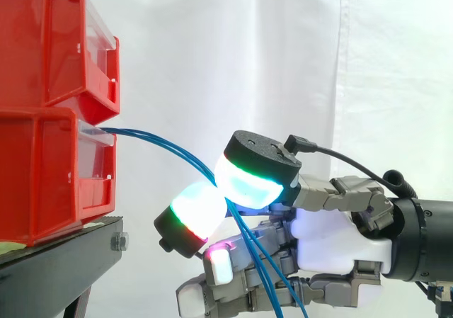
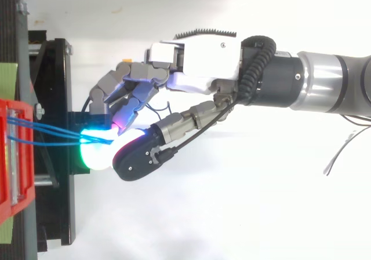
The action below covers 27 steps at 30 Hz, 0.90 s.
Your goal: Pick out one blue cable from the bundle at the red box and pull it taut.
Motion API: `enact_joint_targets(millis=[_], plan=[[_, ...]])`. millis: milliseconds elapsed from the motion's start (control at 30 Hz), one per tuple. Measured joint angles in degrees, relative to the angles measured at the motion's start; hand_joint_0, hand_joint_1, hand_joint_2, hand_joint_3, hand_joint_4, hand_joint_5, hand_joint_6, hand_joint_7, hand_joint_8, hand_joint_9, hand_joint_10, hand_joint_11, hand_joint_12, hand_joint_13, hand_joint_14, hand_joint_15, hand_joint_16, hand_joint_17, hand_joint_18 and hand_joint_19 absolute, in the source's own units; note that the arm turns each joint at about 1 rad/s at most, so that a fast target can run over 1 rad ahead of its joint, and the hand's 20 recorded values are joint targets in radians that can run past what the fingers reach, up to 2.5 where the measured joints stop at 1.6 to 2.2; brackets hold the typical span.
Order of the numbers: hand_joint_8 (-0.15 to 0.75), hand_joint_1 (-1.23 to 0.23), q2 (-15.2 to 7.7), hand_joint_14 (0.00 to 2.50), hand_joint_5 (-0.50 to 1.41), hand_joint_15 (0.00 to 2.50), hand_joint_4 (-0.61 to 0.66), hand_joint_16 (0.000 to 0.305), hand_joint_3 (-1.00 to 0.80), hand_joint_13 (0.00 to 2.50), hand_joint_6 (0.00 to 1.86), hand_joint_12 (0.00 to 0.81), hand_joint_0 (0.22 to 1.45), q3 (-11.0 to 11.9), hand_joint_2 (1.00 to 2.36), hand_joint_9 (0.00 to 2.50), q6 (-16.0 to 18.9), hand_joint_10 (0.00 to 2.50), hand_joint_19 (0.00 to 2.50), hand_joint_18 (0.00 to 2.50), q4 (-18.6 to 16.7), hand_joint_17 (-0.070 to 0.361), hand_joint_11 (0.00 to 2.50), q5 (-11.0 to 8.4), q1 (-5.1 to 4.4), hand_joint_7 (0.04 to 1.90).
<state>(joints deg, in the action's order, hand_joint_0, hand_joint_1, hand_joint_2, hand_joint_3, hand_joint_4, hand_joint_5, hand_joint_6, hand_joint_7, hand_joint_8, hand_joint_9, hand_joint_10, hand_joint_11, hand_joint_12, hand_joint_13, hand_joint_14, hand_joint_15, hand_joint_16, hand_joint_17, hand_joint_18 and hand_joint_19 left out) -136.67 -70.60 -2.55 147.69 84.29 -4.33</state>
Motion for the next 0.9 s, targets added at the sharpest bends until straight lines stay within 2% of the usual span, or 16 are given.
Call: enact_joint_targets(millis=[233,433,900], plan=[[0.204,-0.80,0.0,0.02,-0.15,0.52,-0.17,0.007,-0.50,0.74,0.95,0.163,0.68,0.0,1.00,0.97,0.0,0.02,0.42,0.24,0.1,0.015,0.69,0.08,0.01,0.86],[0.201,-0.71,0.0,0.02,-0.14,0.53,-0.05,0.008,-0.50,0.75,0.93,0.170,0.56,0.0,1.00,1.00,0.0,0.02,0.43,0.24,0.1,0.019,0.69,0.09,0.02,0.80],[0.219,-0.58,0.0,0.02,-0.13,0.51,-0.01,0.012,-0.50,0.75,0.90,0.188,0.49,0.2,1.00,1.01,0.0,0.02,0.44,0.24,0.1,0.028,0.68,0.08,0.02,0.79]])
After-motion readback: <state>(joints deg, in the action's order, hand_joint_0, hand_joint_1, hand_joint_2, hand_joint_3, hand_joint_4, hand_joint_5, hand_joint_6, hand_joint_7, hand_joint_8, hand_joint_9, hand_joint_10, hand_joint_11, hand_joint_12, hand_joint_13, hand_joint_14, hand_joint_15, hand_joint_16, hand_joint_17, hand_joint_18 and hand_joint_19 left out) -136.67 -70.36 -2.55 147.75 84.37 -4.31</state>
